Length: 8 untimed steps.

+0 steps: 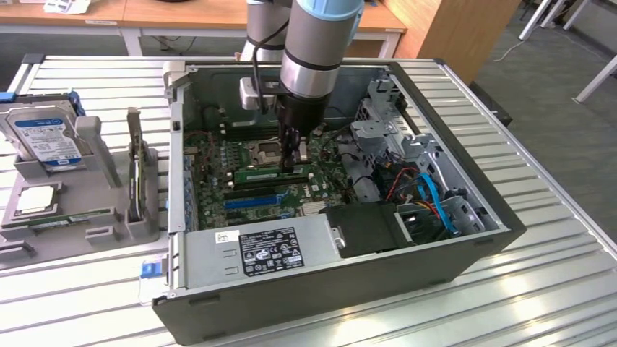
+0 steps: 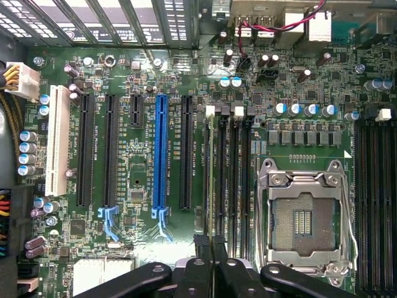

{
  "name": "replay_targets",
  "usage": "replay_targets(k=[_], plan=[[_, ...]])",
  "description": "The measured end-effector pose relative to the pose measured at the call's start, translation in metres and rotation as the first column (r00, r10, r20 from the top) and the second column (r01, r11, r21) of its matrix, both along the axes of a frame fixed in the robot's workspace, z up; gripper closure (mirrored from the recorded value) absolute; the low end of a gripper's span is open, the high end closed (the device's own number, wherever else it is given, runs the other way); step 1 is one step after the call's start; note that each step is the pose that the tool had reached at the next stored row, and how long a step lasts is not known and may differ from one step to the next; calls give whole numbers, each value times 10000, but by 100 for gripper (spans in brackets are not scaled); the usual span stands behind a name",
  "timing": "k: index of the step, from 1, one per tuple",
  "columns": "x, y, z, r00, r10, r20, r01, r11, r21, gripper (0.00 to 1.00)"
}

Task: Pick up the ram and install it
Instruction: 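Insert the ram into the slot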

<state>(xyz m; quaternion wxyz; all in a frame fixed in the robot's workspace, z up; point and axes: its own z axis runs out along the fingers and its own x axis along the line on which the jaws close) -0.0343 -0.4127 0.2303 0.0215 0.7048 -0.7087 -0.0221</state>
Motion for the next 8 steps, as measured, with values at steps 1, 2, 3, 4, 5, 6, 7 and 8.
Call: replay_targets(k=[1,2,3,4,5,6,7,8], plan=[[0,0,0,10000,0,0,0,10000,-1,88],[0,0,0,10000,0,-1,0,10000,-2,88],[0,-1,0,10000,0,-1,0,10000,-2,88],[0,-1,-1,10000,0,-2,0,10000,-3,88],[0,0,-4,10000,0,-1,0,10000,-2,88],[0,0,-7,10000,0,0,0,10000,-1,88],[0,0,-9,10000,0,-1,0,10000,-1,88],[0,0,-12,10000,0,-1,0,10000,-1,88]])
